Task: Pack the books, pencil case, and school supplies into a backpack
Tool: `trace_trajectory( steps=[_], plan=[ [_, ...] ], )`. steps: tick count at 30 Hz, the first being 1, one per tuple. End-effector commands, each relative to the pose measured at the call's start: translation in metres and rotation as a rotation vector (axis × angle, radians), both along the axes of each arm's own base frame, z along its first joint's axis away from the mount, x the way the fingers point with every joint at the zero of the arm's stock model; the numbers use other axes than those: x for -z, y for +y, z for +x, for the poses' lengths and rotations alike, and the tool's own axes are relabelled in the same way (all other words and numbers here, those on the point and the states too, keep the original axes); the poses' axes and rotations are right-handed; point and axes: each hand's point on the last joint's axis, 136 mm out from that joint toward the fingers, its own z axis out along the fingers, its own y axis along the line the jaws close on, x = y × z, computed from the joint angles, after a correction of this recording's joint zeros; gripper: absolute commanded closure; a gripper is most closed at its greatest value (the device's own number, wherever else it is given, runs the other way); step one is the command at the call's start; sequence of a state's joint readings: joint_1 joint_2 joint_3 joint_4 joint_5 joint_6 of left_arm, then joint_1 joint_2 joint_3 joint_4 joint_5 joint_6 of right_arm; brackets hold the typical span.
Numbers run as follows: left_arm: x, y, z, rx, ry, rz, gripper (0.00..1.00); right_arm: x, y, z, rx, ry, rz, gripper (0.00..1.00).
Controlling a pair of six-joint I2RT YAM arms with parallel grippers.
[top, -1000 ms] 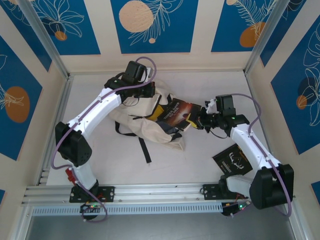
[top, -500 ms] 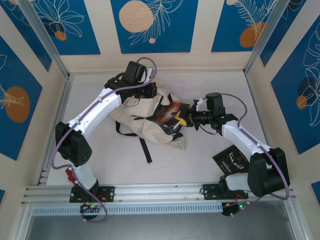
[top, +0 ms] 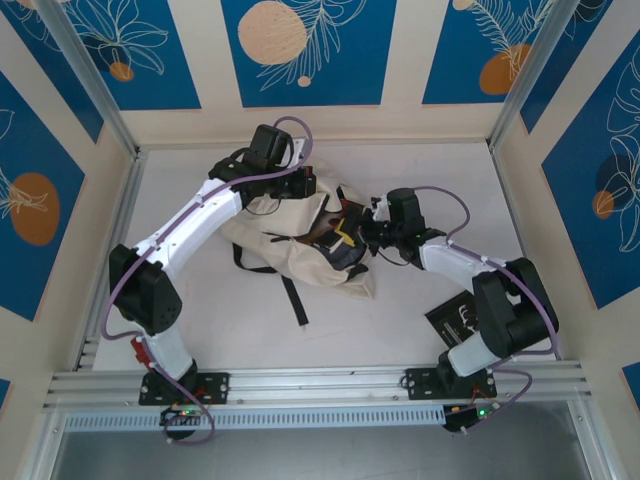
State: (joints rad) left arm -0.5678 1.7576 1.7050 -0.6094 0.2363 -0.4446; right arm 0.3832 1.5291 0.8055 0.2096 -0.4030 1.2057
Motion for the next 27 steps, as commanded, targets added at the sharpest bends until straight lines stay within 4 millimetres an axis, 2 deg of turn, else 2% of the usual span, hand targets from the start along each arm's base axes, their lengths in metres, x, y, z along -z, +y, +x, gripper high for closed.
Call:
trace_trajectory(
  steps=[1, 10, 16, 23, 27],
  plan=[
    [-0.035, -0.012, -0.006, 0.039, -0.069, -0.102, 1.00, -0.002, 0.005, 0.020, 0.061, -0.075, 0.000, 0.99],
    [-0.036, -0.010, -0.006, 0.026, -0.064, -0.105, 1.00, 0.030, 0.030, 0.046, 0.084, 0.048, 0.030, 0.95],
    [-0.036, -0.012, -0.005, 0.020, -0.058, -0.113, 1.00, 0.042, 0.050, 0.058, 0.093, 0.101, 0.039, 0.94],
    [-0.035, -0.012, -0.002, 0.006, -0.052, -0.119, 1.00, 0.050, 0.073, 0.072, 0.085, 0.146, 0.062, 0.94],
    [-0.031, -0.010, 0.001, -0.012, -0.048, -0.106, 1.00, 0.047, 0.078, 0.071, 0.062, 0.134, 0.076, 0.85]
  ],
)
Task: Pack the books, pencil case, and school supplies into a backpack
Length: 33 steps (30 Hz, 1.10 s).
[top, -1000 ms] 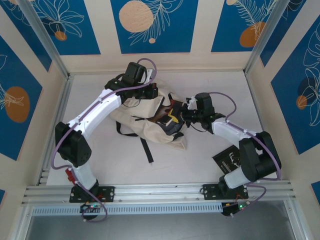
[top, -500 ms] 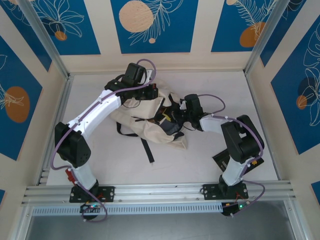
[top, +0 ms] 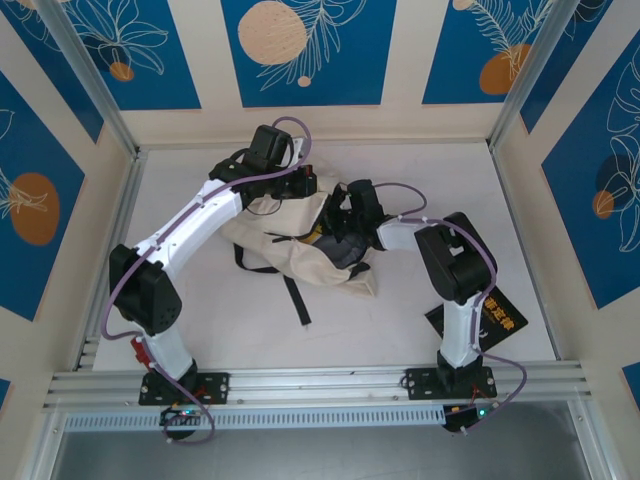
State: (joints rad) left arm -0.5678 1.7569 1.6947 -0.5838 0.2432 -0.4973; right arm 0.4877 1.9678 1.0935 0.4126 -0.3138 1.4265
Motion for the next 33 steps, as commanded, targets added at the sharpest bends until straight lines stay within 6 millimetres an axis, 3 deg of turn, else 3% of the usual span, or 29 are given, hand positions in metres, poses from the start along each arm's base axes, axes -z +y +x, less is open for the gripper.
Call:
trace_trajectory(
  steps=[1, 6, 9, 18, 26, 29, 33],
  plan=[
    [-0.029, -0.006, 0.000, 0.009, -0.070, -0.057, 1.00, -0.001, 0.003, -0.003, -0.011, 0.024, 0.010, 0.80],
    [-0.018, 0.003, 0.001, -0.008, -0.063, -0.012, 1.00, -0.001, -0.021, -0.028, -0.031, 0.047, -0.023, 0.46],
    [-0.014, 0.003, -0.001, -0.006, -0.059, -0.008, 1.00, 0.004, -0.040, -0.052, -0.047, 0.081, -0.078, 0.36],
    [0.005, 0.010, -0.005, -0.008, -0.029, 0.021, 1.00, 0.016, -0.113, -0.106, 0.011, 0.140, -0.305, 0.33],
    [0.047, 0.037, -0.023, -0.003, 0.027, 0.124, 1.00, -0.008, -0.202, -0.121, 0.181, 0.021, -0.680, 0.28],
    [0.062, 0.065, -0.028, -0.050, 0.038, 0.213, 1.00, -0.012, -0.228, -0.121, 0.230, 0.034, -0.724, 0.26],
    [0.069, 0.125, -0.027, -0.252, 0.048, 0.322, 1.00, -0.005, -0.269, -0.125, 0.308, 0.088, -0.849, 0.26]
  ],
)
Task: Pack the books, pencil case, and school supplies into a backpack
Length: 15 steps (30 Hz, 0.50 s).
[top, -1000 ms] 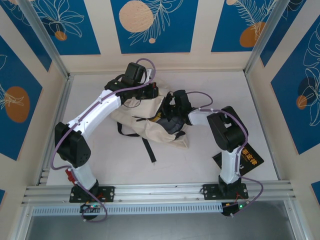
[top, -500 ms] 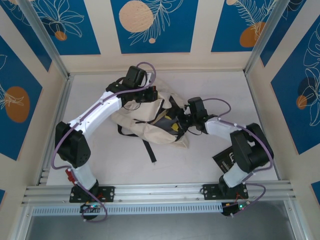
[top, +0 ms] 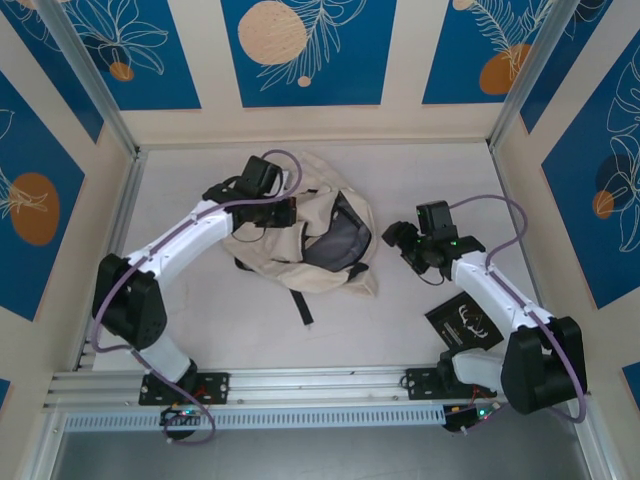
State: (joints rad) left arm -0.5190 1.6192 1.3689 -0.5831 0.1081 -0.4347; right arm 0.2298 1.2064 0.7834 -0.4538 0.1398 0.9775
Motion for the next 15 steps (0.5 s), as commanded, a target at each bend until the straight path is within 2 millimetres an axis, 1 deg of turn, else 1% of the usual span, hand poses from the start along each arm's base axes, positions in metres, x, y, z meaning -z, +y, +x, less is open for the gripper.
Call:
trace_trajectory(
  steps=[1, 2, 3, 6, 7, 10, 11, 14, 15],
  plan=[
    [-0.011, 0.064, 0.002, -0.179, -0.051, 0.124, 1.00, 0.020, -0.051, -0.020, 0.090, 0.106, -0.206, 0.26],
    [-0.014, 0.069, 0.002, -0.188, -0.062, 0.120, 1.00, 0.024, -0.061, -0.022, 0.118, 0.127, -0.226, 0.26],
    [-0.016, 0.069, 0.001, -0.184, -0.068, 0.107, 1.00, 0.027, -0.068, -0.024, 0.140, 0.144, -0.236, 0.26],
    [-0.022, 0.052, -0.002, -0.122, -0.061, 0.026, 1.00, 0.038, -0.087, -0.034, 0.203, 0.213, -0.244, 0.25],
    [-0.021, 0.044, -0.004, -0.095, -0.046, -0.006, 0.92, 0.041, -0.093, -0.037, 0.226, 0.234, -0.243, 0.25],
    [-0.018, 0.031, -0.009, -0.060, -0.007, -0.074, 0.57, 0.049, -0.107, -0.048, 0.281, 0.278, -0.232, 0.23],
    [-0.019, 0.029, -0.011, -0.057, -0.002, -0.090, 0.47, 0.051, -0.111, -0.053, 0.301, 0.292, -0.228, 0.23],
    [-0.022, 0.028, -0.014, -0.066, 0.002, -0.113, 0.28, 0.056, -0.122, -0.065, 0.343, 0.327, -0.228, 0.21],
    [-0.024, 0.029, -0.015, -0.070, 0.001, -0.117, 0.25, 0.057, -0.126, -0.068, 0.350, 0.336, -0.231, 0.21]
  ],
)
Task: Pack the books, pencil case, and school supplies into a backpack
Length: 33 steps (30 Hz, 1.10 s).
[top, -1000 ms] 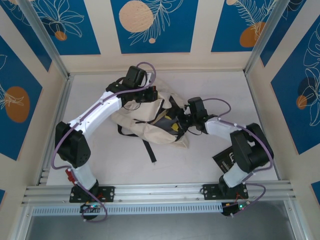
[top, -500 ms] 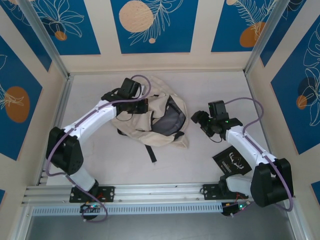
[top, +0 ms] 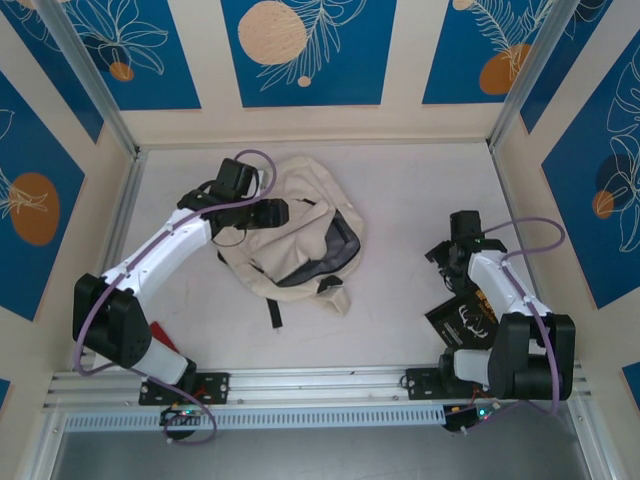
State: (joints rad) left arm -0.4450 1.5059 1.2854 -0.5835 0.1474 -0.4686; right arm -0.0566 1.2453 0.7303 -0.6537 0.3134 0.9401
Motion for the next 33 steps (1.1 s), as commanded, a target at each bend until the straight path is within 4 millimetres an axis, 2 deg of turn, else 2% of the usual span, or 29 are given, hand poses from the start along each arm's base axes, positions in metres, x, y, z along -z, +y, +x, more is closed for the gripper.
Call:
trace_trajectory(
  steps=[1, 5, 8, 15, 19, 23, 28, 33],
  plan=[
    [-0.013, -0.002, -0.008, 0.003, -0.004, -0.061, 0.21, 0.008, -0.014, -0.026, 0.039, 0.077, -0.028, 0.21],
    [-0.017, 0.006, -0.013, -0.023, -0.023, -0.047, 0.08, 0.017, -0.024, -0.043, 0.093, 0.117, -0.013, 0.18],
    [-0.016, 0.015, -0.016, -0.044, -0.039, -0.019, 0.01, 0.024, -0.027, -0.049, 0.121, 0.120, 0.018, 0.16],
    [-0.017, 0.020, -0.023, -0.042, -0.053, -0.009, 0.01, 0.037, -0.027, -0.049, 0.150, 0.112, 0.132, 0.16],
    [-0.020, 0.020, -0.025, -0.039, -0.059, -0.020, 0.00, 0.044, -0.020, -0.045, 0.143, 0.102, 0.206, 0.17],
    [-0.025, 0.017, -0.025, -0.036, -0.070, -0.045, 0.00, 0.051, -0.006, -0.038, 0.112, 0.097, 0.265, 0.20],
    [-0.031, 0.007, -0.025, -0.010, -0.070, -0.090, 0.01, 0.044, 0.020, -0.018, 0.032, 0.059, 0.304, 0.22],
    [-0.032, -0.002, -0.024, 0.008, -0.065, -0.126, 0.01, 0.034, 0.061, 0.009, -0.091, 0.014, 0.321, 0.22]
  ],
)
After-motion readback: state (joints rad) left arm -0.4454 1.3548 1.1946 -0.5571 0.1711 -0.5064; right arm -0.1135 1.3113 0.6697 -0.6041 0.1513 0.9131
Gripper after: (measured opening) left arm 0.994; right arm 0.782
